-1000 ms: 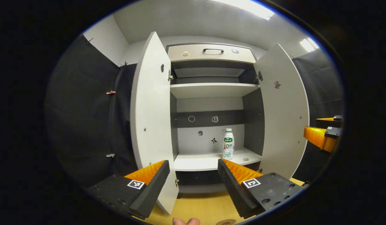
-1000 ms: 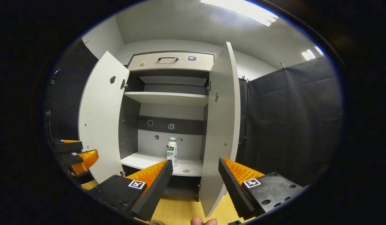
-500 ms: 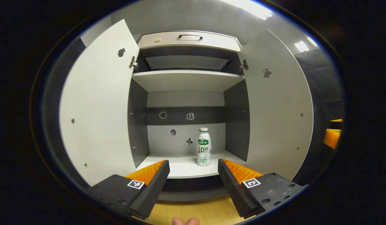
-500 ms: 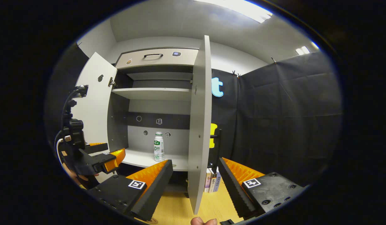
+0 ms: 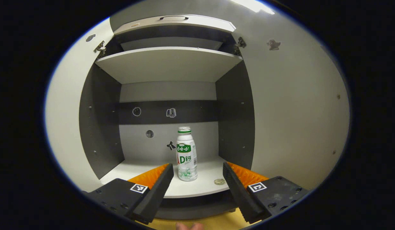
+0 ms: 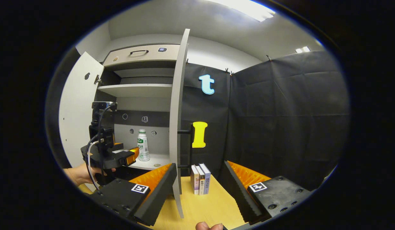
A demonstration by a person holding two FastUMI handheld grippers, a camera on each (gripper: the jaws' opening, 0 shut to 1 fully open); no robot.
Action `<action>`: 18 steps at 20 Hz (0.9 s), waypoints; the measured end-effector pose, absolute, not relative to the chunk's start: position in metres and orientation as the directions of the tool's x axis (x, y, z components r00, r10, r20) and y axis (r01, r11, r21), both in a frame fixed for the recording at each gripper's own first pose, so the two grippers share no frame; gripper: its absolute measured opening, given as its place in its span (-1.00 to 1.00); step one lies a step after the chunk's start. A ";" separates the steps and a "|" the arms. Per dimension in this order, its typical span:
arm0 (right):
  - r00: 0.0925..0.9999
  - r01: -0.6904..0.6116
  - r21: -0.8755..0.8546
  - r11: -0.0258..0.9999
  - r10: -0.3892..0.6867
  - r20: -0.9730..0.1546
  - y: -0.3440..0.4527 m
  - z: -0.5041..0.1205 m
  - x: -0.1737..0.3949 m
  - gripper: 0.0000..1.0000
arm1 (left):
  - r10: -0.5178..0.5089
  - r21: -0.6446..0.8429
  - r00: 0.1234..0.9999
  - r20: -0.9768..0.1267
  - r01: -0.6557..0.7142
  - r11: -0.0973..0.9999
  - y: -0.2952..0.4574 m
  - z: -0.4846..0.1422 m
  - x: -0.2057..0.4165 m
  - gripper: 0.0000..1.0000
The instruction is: Grasp the bottle in the cabinet with the left hand and place it on the coaster, then close the right door with the right hand and the left door with the left hand.
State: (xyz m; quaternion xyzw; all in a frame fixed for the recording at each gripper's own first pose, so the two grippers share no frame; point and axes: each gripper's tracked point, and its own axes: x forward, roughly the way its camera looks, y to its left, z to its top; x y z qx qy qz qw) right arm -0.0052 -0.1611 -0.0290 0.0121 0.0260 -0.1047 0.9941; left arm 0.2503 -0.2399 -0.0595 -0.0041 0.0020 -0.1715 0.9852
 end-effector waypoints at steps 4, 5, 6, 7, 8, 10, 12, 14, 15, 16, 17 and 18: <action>0.975 0.218 0.025 0.976 -0.216 -0.050 -0.181 -0.033 0.000 0.94 | -0.319 0.006 0.947 -0.023 0.320 0.948 -0.257 -0.073 0.289 0.96; 0.975 0.219 0.024 0.976 -0.217 -0.048 -0.185 -0.034 0.003 0.94 | -0.313 0.012 0.949 -0.027 0.314 0.949 -0.260 -0.076 0.298 0.96; 0.975 0.218 0.024 0.976 -0.216 -0.047 -0.190 -0.035 0.005 0.94 | -0.307 0.012 0.951 -0.033 0.308 0.951 -0.262 -0.080 0.307 0.96; 0.975 0.217 0.025 0.976 -0.216 -0.049 -0.194 -0.037 0.009 0.94 | -0.299 0.005 0.953 -0.042 0.300 0.954 -0.263 -0.085 0.315 0.96; 0.975 0.217 0.026 0.976 -0.215 -0.052 -0.198 -0.038 0.013 0.94 | -0.296 -0.006 0.954 -0.053 0.296 0.955 -0.266 -0.091 0.325 0.96; 0.976 0.212 0.024 0.977 -0.211 -0.052 -0.205 -0.040 0.021 0.94 | -0.282 -0.020 0.957 -0.069 0.281 0.959 -0.268 -0.101 0.344 0.96; 0.977 0.208 0.015 0.978 -0.207 -0.055 -0.212 -0.045 0.027 0.94 | -0.248 -0.018 0.965 -0.086 0.247 0.969 -0.264 -0.110 0.362 0.96; 0.977 0.203 0.010 0.979 -0.202 -0.064 -0.214 -0.050 0.035 0.94 | -0.220 -0.021 0.971 -0.093 0.219 0.976 -0.261 -0.116 0.373 0.96; 0.977 0.201 0.008 0.980 -0.200 -0.068 -0.216 -0.053 0.037 0.94 | -0.208 -0.016 0.974 -0.090 0.207 0.978 -0.260 -0.116 0.376 0.96; 0.978 0.198 0.005 0.980 -0.197 -0.074 -0.218 -0.056 0.041 0.95 | -0.201 -0.006 0.976 -0.086 0.201 0.980 -0.261 -0.115 0.379 0.96; 0.978 0.195 0.003 0.981 -0.194 -0.077 -0.220 -0.058 0.043 0.94 | -0.191 0.009 0.978 -0.081 0.192 0.981 -0.261 -0.112 0.383 0.96; 0.978 0.192 0.002 0.981 -0.192 -0.078 -0.221 -0.059 0.046 0.94 | -0.178 0.021 0.981 -0.072 0.180 0.983 -0.261 -0.111 0.391 0.96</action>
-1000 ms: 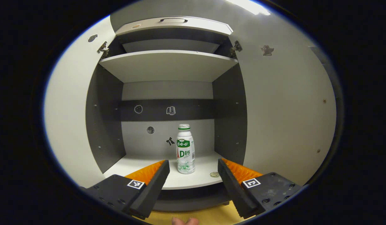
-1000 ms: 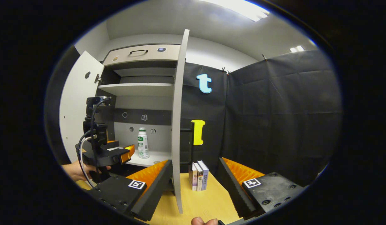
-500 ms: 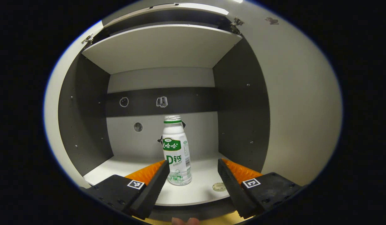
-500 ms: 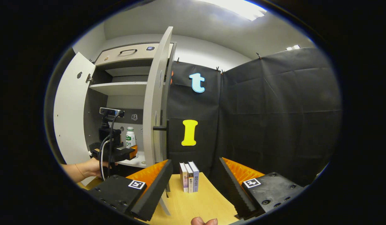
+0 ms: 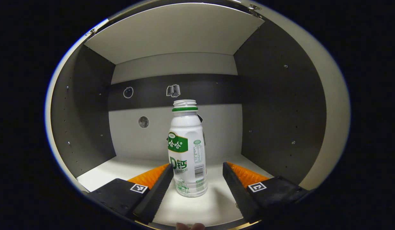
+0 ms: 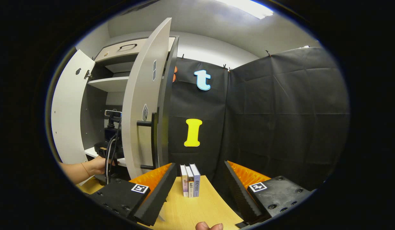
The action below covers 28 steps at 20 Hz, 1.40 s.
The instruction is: Grasp the bottle in the cabinet with the left hand and place it on the coaster, then close the right door with the right hand and the left door with the left hand.
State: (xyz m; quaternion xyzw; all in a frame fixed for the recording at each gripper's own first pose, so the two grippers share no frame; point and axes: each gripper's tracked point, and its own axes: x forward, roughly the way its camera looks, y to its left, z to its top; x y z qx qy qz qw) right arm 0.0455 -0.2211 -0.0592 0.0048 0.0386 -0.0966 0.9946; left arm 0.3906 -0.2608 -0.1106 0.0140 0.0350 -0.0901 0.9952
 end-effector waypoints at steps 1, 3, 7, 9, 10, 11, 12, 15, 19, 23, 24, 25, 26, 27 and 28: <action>0.978 0.193 0.001 0.981 -0.193 -0.076 -0.223 -0.060 0.048 0.94 | -0.164 0.029 0.984 -0.064 0.166 0.986 -0.261 -0.109 0.395 0.96; 0.978 0.193 -0.002 0.981 -0.192 -0.075 -0.227 -0.062 0.051 0.95 | -0.142 0.030 0.988 -0.061 0.144 0.989 -0.263 -0.110 0.403 0.95; 0.979 0.187 -0.014 0.982 -0.187 -0.084 -0.228 -0.066 0.052 0.94 | -0.140 0.021 0.989 -0.052 0.142 0.990 -0.262 -0.109 0.417 0.95; 0.979 0.185 -0.012 0.983 -0.185 -0.084 -0.228 -0.067 0.052 0.95 | -0.147 0.015 0.988 -0.050 0.148 0.989 -0.257 -0.112 0.420 0.67; 0.980 0.182 -0.008 0.983 -0.182 -0.081 -0.227 -0.065 0.052 0.95 | -0.148 0.017 0.988 -0.051 0.149 0.989 -0.257 -0.110 0.417 0.63; 0.981 0.178 -0.003 0.984 -0.178 -0.078 -0.225 -0.063 0.051 0.94 | -0.145 0.020 0.988 -0.060 0.146 0.989 -0.256 -0.108 0.414 0.61; 0.982 0.173 0.003 0.985 -0.172 -0.073 -0.222 -0.060 0.049 0.95 | -0.143 0.017 0.988 -0.057 0.144 0.989 -0.255 -0.105 0.412 0.60; 0.985 0.162 0.000 0.987 -0.162 -0.053 -0.212 -0.052 0.043 0.94 | -0.159 -0.017 0.987 -0.026 0.159 0.987 -0.245 -0.084 0.389 0.60; 0.987 0.151 0.008 0.989 -0.150 -0.053 -0.192 -0.044 0.034 0.94 | -0.191 -0.035 0.981 0.007 0.192 0.981 -0.223 -0.058 0.331 0.59; 0.989 0.143 -0.009 0.990 -0.143 -0.044 -0.173 -0.037 0.023 0.94 | -0.213 -0.011 0.977 0.025 0.213 0.977 -0.198 -0.046 0.278 0.59; 0.989 0.143 -0.008 0.990 -0.143 -0.039 -0.169 -0.034 0.021 0.94 | -0.218 -0.007 0.975 0.030 0.219 0.976 -0.191 -0.045 0.262 0.58; 0.989 0.143 -0.004 0.990 -0.143 -0.033 -0.164 -0.031 0.019 0.94 | -0.225 -0.005 0.974 0.032 0.225 0.974 -0.183 -0.048 0.251 0.59; 0.989 0.144 0.001 0.990 -0.144 -0.028 -0.159 -0.028 0.017 0.94 | -0.235 -0.006 0.971 0.032 0.236 0.972 -0.177 -0.049 0.238 0.59; 0.989 0.144 0.004 0.990 -0.144 -0.020 -0.154 -0.024 0.015 0.89 | -0.254 -0.015 0.967 0.031 0.255 0.967 -0.173 -0.054 0.224 0.59; 0.990 0.143 0.002 0.990 -0.143 -0.011 -0.150 -0.021 0.013 0.94 | -0.268 -0.022 0.963 0.029 0.269 0.963 -0.167 -0.060 0.214 0.59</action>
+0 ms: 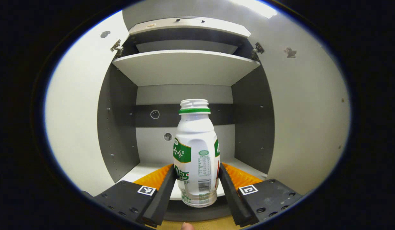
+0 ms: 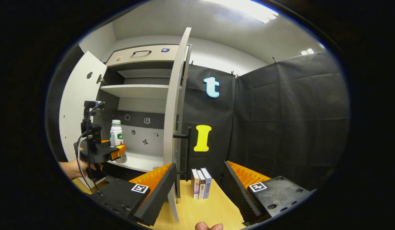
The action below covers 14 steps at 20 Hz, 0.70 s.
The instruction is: Grasp the bottle in the cabinet with the left hand and place it on the coaster, then close the right door with the right hand and the left door with the left hand.
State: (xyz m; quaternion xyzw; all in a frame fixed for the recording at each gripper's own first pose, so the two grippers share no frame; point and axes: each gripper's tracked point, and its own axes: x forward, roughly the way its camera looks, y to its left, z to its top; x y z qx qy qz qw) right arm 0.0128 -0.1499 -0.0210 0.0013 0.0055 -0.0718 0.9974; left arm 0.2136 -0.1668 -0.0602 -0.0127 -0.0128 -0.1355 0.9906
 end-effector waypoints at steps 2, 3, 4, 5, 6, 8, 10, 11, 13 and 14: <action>0.990 0.142 -0.014 0.990 -0.142 0.003 -0.140 -0.017 0.010 0.94 | -0.301 -0.038 0.953 0.025 0.302 0.953 -0.157 -0.073 0.191 0.59; 0.990 0.140 -0.020 0.990 -0.140 0.007 -0.136 -0.017 0.007 0.94 | -0.314 -0.041 0.949 0.029 0.315 0.948 -0.152 -0.080 0.181 0.59; 0.990 0.140 -0.020 0.990 -0.140 0.009 -0.133 -0.017 0.005 0.94 | -0.325 -0.042 0.945 0.036 0.327 0.944 -0.147 -0.086 0.169 0.59; 0.990 0.140 -0.012 0.990 -0.140 0.009 -0.130 -0.017 0.003 0.94 | -0.338 -0.042 0.940 0.046 0.340 0.939 -0.143 -0.090 0.158 0.60; 0.990 0.140 0.004 0.990 -0.140 0.007 -0.127 -0.018 0.002 0.94 | -0.356 -0.047 0.933 0.055 0.359 0.932 -0.141 -0.097 0.149 0.60; 0.989 0.146 0.036 0.989 -0.146 0.006 -0.126 -0.020 0.000 0.95 | -0.387 -0.058 0.921 0.056 0.389 0.919 -0.139 -0.112 0.128 0.59; 0.988 0.155 0.049 0.987 -0.156 0.008 -0.129 -0.024 -0.004 0.94 | -0.398 -0.056 0.916 0.050 0.400 0.915 -0.130 -0.132 0.112 0.59; 0.987 0.159 0.047 0.986 -0.160 0.014 -0.130 -0.025 -0.005 0.94 | -0.402 -0.053 0.915 0.049 0.404 0.913 -0.126 -0.142 0.104 0.60; 0.985 0.166 0.039 0.985 -0.167 0.034 -0.133 -0.025 -0.009 0.94 | -0.421 -0.055 0.906 0.040 0.422 0.905 -0.125 -0.168 0.083 0.60; 0.985 0.166 0.035 0.986 -0.167 0.045 -0.134 -0.024 -0.010 0.94 | -0.432 -0.058 0.901 0.042 0.434 0.899 -0.126 -0.181 0.073 0.60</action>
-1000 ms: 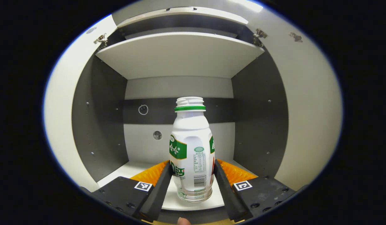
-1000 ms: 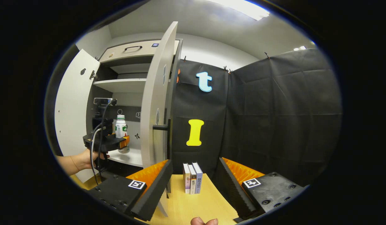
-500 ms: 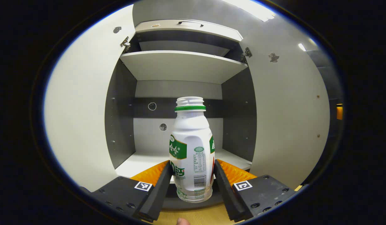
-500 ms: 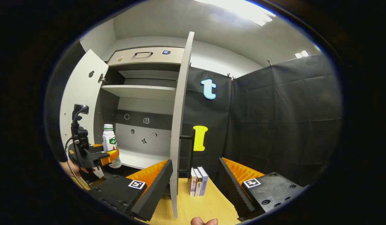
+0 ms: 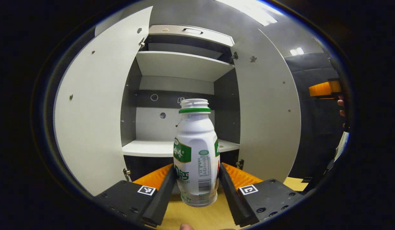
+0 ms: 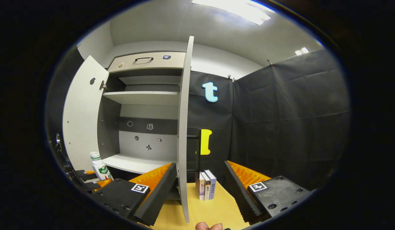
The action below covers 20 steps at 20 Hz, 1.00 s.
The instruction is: Grasp the bottle in the cabinet with the left hand and place it on the coaster, then close the right door with the right hand and the left door with the left hand.
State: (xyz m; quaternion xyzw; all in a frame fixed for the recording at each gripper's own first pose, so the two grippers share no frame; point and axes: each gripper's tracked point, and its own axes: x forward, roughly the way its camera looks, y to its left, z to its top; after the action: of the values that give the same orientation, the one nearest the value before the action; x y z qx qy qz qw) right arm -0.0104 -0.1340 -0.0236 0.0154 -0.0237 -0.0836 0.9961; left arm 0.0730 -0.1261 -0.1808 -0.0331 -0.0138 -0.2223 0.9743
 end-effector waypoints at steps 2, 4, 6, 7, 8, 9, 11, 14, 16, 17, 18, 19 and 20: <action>0.982 0.172 0.025 0.985 -0.173 0.080 -0.136 -0.020 -0.015 0.95 | -0.444 -0.050 0.895 0.042 0.446 0.894 -0.130 -0.205 0.056 0.60; 0.978 0.175 0.014 0.984 -0.176 0.110 -0.139 -0.019 -0.018 0.94 | -0.438 -0.031 0.898 0.043 0.439 0.898 -0.137 -0.227 0.037 0.60; 0.977 0.175 0.004 0.985 -0.174 0.126 -0.141 -0.021 -0.018 0.94 | -0.421 -0.018 0.907 0.025 0.422 0.907 -0.155 -0.253 0.013 0.59; 0.977 0.172 0.001 0.985 -0.171 0.127 -0.141 -0.023 -0.019 0.94 | -0.415 -0.014 0.910 0.010 0.415 0.910 -0.156 -0.270 0.012 0.59; 0.978 0.167 0.000 0.986 -0.166 0.129 -0.141 -0.024 -0.018 0.94 | -0.410 -0.013 0.912 -0.002 0.410 0.912 -0.165 -0.285 0.007 0.59; 0.978 0.161 0.001 0.987 -0.160 0.131 -0.140 -0.025 -0.018 0.95 | -0.406 -0.007 0.914 -0.013 0.406 0.914 -0.174 -0.298 0.000 0.59; 0.979 0.150 -0.003 0.989 -0.148 0.138 -0.138 -0.025 -0.017 0.95 | -0.391 0.004 0.920 -0.032 0.391 0.920 -0.186 -0.322 -0.011 0.59; 0.980 0.135 -0.013 0.991 -0.132 0.148 -0.133 -0.024 -0.017 0.95 | -0.388 0.012 0.921 -0.042 0.388 0.921 -0.195 -0.350 -0.027 0.59; 0.982 0.128 -0.020 0.992 -0.124 0.144 -0.129 -0.024 -0.015 0.94 | -0.386 -0.005 0.921 -0.046 0.387 0.922 -0.196 -0.365 -0.032 0.59; 0.983 0.124 -0.023 0.992 -0.120 0.142 -0.127 -0.024 -0.014 0.90 | -0.378 -0.015 0.924 -0.048 0.378 0.926 -0.193 -0.370 -0.032 0.59; 0.983 0.122 -0.024 0.992 -0.117 0.140 -0.126 -0.024 -0.013 0.95 | -0.367 -0.026 0.929 -0.056 0.366 0.930 -0.190 -0.377 -0.031 0.59; 0.983 0.120 -0.025 0.992 -0.115 0.140 -0.125 -0.024 -0.012 0.95 | -0.353 -0.032 0.934 -0.064 0.351 0.936 -0.187 -0.383 -0.030 0.59; 0.983 0.120 -0.027 0.992 -0.115 0.141 -0.124 -0.023 -0.012 0.94 | -0.338 -0.035 0.938 -0.072 0.336 0.941 -0.184 -0.388 -0.029 0.59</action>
State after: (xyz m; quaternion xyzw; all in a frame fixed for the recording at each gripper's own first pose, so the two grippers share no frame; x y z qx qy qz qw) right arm -0.0122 -0.1243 -0.0227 -0.0177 -0.0696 -0.0588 0.9957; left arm -0.0285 -0.1838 -0.3878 -0.0108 0.0387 -0.1713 0.9844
